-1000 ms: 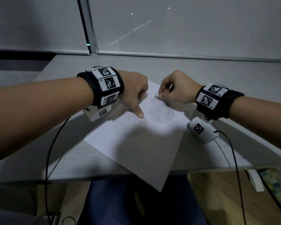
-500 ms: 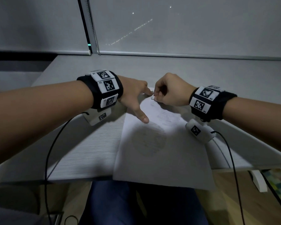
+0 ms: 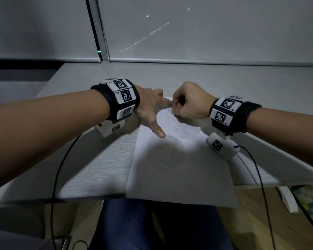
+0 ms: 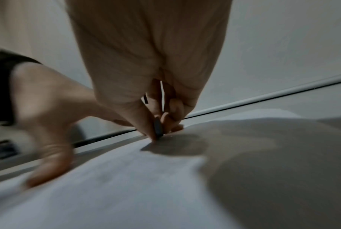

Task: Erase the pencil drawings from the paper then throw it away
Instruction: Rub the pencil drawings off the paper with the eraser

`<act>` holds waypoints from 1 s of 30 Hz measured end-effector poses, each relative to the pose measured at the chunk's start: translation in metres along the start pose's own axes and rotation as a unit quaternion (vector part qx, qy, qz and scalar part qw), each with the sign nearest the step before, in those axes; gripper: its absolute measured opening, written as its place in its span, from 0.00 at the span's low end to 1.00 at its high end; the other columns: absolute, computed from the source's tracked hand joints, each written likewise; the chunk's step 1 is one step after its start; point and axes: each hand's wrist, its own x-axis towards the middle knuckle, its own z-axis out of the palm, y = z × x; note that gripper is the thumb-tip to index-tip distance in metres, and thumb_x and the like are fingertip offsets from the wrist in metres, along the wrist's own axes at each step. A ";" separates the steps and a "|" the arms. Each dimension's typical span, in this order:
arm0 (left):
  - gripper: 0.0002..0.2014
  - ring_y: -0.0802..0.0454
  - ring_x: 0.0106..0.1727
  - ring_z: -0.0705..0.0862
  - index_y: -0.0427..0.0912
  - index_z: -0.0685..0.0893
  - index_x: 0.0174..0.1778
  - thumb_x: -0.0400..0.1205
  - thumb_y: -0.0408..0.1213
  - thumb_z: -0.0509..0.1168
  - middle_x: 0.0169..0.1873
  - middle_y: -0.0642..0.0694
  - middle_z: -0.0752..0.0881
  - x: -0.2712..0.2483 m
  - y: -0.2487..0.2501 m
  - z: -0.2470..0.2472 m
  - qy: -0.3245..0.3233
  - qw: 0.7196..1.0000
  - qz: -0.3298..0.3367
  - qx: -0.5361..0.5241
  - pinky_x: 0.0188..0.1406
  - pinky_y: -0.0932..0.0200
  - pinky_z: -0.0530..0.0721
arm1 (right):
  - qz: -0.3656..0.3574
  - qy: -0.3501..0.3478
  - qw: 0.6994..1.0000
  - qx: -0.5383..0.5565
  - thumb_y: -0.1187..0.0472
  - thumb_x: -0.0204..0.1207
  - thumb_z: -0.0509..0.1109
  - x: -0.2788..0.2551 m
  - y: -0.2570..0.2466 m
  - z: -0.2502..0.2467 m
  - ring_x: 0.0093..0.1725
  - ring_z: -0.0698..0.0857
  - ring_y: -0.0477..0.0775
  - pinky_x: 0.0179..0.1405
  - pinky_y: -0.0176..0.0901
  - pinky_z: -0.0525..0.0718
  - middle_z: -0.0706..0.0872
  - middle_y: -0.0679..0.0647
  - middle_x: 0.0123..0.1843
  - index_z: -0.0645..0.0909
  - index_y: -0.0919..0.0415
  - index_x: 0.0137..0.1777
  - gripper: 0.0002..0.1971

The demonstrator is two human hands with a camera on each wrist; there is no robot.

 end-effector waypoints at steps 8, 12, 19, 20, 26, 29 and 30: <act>0.67 0.39 0.79 0.74 0.75 0.51 0.91 0.58 0.80 0.79 0.65 0.54 0.67 0.001 0.004 -0.003 -0.008 1.000 -0.007 -0.004 0.74 0.31 0.79 | 0.007 0.006 1.000 -0.020 0.67 0.71 0.75 0.004 0.003 -0.005 0.27 0.81 0.42 0.34 0.35 0.79 0.87 0.49 0.29 0.93 0.61 0.36 0.06; 0.68 0.38 0.81 0.72 0.76 0.49 0.91 0.58 0.79 0.79 0.68 0.54 0.66 0.002 -0.001 -0.004 -0.016 1.000 -0.017 -0.011 0.75 0.31 0.78 | 0.007 0.004 1.000 -0.026 0.62 0.74 0.78 0.004 0.006 -0.005 0.31 0.84 0.47 0.32 0.34 0.80 0.89 0.51 0.32 0.93 0.61 0.39 0.05; 0.63 0.43 0.83 0.70 0.74 0.51 0.92 0.64 0.77 0.78 0.75 0.55 0.65 -0.006 -0.039 0.001 -0.019 0.998 -0.041 -0.037 0.80 0.35 0.75 | 0.005 -0.002 1.000 -0.008 0.58 0.74 0.81 0.018 0.000 0.001 0.34 0.85 0.44 0.43 0.40 0.88 0.92 0.49 0.35 0.94 0.58 0.41 0.04; 0.62 0.44 0.84 0.70 0.69 0.54 0.93 0.66 0.76 0.78 0.78 0.54 0.66 -0.006 -0.042 0.003 0.000 0.999 -0.031 -0.040 0.82 0.36 0.73 | 0.005 0.000 1.000 -0.007 0.60 0.74 0.80 0.021 -0.002 0.003 0.33 0.85 0.43 0.44 0.41 0.89 0.91 0.49 0.35 0.93 0.58 0.40 0.04; 0.62 0.51 0.76 0.76 0.58 0.66 0.89 0.60 0.74 0.84 0.80 0.57 0.71 0.001 -0.044 0.007 0.030 0.997 0.021 -0.073 0.81 0.37 0.76 | -0.008 0.008 1.000 0.008 0.62 0.72 0.80 0.021 -0.011 0.011 0.29 0.84 0.42 0.37 0.33 0.84 0.90 0.50 0.32 0.92 0.59 0.37 0.04; 0.55 0.47 0.76 0.75 0.62 0.68 0.86 0.64 0.69 0.84 0.73 0.54 0.73 0.003 -0.041 0.003 0.016 0.998 0.033 -0.055 0.80 0.35 0.76 | -0.042 -0.025 0.999 0.022 0.62 0.71 0.81 0.019 -0.021 0.016 0.26 0.82 0.39 0.34 0.29 0.83 0.88 0.46 0.28 0.92 0.58 0.36 0.03; 0.55 0.45 0.78 0.75 0.64 0.68 0.86 0.64 0.69 0.84 0.72 0.55 0.72 0.003 -0.041 0.001 0.015 0.998 0.036 -0.052 0.80 0.34 0.75 | -0.047 -0.030 0.998 0.020 0.62 0.71 0.81 0.021 -0.022 0.016 0.25 0.81 0.38 0.33 0.28 0.82 0.87 0.45 0.27 0.93 0.58 0.36 0.03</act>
